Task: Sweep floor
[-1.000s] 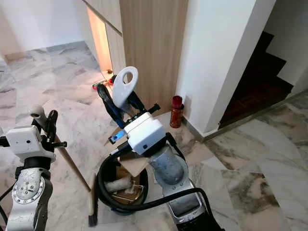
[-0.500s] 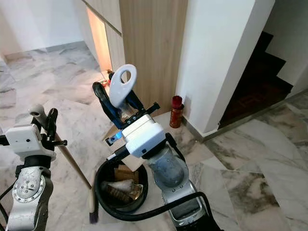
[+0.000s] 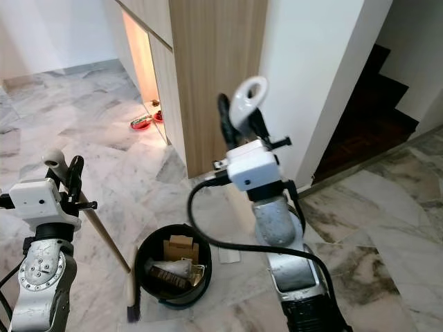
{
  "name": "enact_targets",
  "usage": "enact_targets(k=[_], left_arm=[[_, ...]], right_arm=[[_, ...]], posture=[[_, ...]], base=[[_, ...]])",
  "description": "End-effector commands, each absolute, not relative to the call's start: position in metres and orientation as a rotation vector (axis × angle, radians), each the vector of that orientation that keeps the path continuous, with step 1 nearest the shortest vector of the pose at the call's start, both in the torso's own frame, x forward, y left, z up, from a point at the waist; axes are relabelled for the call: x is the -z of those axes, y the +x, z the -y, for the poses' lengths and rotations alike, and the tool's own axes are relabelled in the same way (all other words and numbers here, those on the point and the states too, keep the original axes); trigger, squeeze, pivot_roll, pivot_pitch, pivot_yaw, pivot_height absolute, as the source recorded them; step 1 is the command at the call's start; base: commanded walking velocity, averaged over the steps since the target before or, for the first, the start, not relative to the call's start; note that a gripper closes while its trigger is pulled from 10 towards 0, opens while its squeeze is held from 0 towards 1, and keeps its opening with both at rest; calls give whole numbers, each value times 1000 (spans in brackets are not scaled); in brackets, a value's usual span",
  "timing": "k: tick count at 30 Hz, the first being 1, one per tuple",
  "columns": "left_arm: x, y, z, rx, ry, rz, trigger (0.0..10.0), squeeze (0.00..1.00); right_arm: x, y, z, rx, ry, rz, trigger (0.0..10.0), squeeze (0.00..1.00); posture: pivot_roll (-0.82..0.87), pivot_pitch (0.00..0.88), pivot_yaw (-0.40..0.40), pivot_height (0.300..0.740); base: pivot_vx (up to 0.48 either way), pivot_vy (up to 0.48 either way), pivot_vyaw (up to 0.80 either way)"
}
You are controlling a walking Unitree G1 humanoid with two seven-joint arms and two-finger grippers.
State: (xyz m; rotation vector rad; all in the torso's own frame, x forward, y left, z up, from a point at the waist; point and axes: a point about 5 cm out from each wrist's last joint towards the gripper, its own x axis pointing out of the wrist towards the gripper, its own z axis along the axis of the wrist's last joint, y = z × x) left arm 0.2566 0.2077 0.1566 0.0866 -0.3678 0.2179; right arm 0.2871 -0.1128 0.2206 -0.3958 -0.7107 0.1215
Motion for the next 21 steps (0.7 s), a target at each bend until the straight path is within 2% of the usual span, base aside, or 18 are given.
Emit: enact_targets(k=[1, 12, 18, 21], left_arm=[[-162, 252, -209, -212, 106, 401, 10000, 0], [-153, 239, -214, -208, 121, 356, 10000, 0], [-150, 235, -217, -209, 123, 342, 10000, 0], [-145, 232, -218, -211, 121, 325, 10000, 0]], right_arm=[[-223, 287, 125, -68, -349, 711, 10000, 0], [-182, 293, 180, 139, -295, 503, 10000, 0], [-165, 296, 195, 204, -260, 430, 10000, 0], [-157, 296, 201, 242, -186, 387, 10000, 0]], posture=[[111, 0, 0, 740], [112, 0, 11, 740], [111, 0, 17, 740], [116, 0, 18, 740]], base=[[0, 0, 0], [0, 0, 0], [0, 0, 0], [0, 0, 0]])
